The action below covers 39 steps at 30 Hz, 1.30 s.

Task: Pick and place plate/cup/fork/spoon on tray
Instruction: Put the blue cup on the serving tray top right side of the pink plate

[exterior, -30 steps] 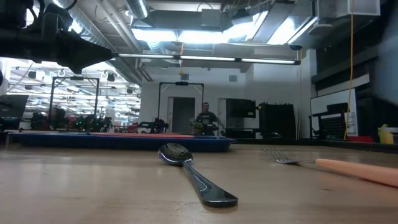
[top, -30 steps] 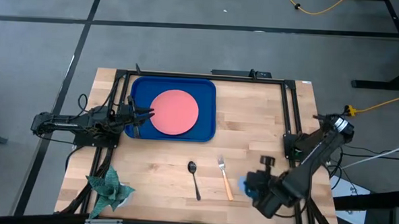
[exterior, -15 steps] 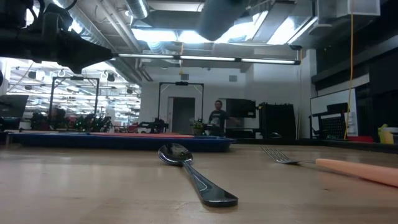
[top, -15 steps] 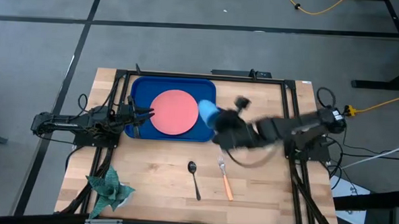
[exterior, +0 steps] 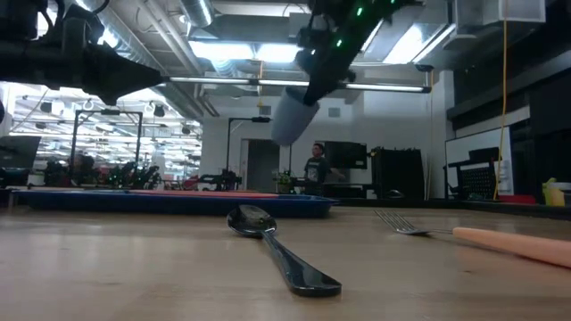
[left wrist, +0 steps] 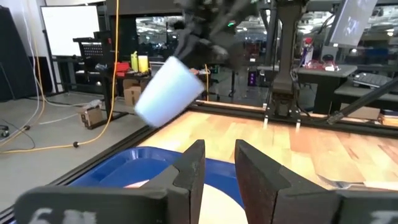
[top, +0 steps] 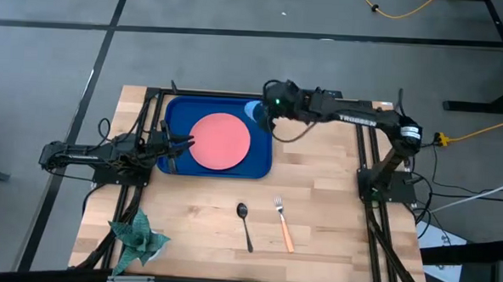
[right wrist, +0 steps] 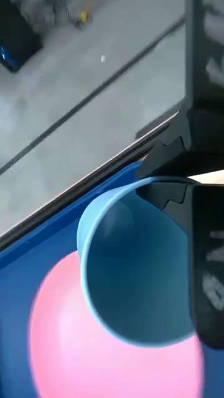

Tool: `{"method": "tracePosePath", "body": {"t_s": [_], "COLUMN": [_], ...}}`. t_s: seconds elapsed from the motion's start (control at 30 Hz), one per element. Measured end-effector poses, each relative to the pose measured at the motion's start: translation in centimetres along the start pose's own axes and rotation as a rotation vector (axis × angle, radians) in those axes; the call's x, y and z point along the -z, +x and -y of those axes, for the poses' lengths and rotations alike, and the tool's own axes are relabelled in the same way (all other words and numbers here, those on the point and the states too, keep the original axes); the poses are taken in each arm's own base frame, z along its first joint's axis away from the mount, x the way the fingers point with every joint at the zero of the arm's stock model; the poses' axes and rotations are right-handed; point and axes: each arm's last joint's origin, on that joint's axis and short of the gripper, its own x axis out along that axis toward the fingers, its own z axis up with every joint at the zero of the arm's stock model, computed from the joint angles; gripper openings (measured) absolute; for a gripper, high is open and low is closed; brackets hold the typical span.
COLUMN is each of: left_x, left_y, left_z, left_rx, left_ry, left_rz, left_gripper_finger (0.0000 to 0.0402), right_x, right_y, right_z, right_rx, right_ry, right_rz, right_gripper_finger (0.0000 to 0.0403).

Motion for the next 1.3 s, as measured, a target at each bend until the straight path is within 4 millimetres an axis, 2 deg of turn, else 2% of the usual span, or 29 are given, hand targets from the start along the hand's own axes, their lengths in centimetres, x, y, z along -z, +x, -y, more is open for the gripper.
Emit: {"method": "tracePosePath", "body": {"t_s": [0.17, 0.33, 0.5, 0.7, 0.87, 1.07, 1.3], "left_x": [0.0, 0.0, 0.0, 0.0, 0.0, 0.0, -0.2], "left_y": [0.0, 0.0, 0.0, 0.0, 0.0, 0.0, 0.0], "left_z": [0.0, -0.1, -0.1, -0.1, -0.1, -0.1, -0.1], "left_rx": [-0.001, -0.019, -0.02, -0.02, -0.02, -0.039, -0.045], "left_ry": [-0.001, -0.001, 0.0, 0.0, -0.001, 0.041, 0.048], "left_rz": [0.005, 0.004, 0.003, 0.003, 0.004, 0.003, 0.016], "left_gripper_finger": [0.008, 0.008, 0.008, 0.008, 0.008, 0.008, 0.008], "right_x": [1.4, 2.6, 1.8, 2.2, 2.6, 2.9, 0.4], "right_y": [4.7, 7.7, 7.5, 7.5, 8.4, 8.9, 7.2], "right_z": [1.6, 1.8, 2.3, 2.6, 2.4, 3.1, 4.8], "right_rx": [-0.026, -0.041, -0.057, -0.078, -0.069, -0.075, -0.095], "right_ry": [0.087, 0.117, 0.177, 0.25, 0.253, 0.293, 0.32], "right_rz": [-0.103, -0.18, -0.193, -0.26, -0.268, -0.282, -0.315], "right_gripper_finger": [0.0006, 0.0006, 0.0006, 0.0006, 0.0006, 0.0006, 0.0006]}}
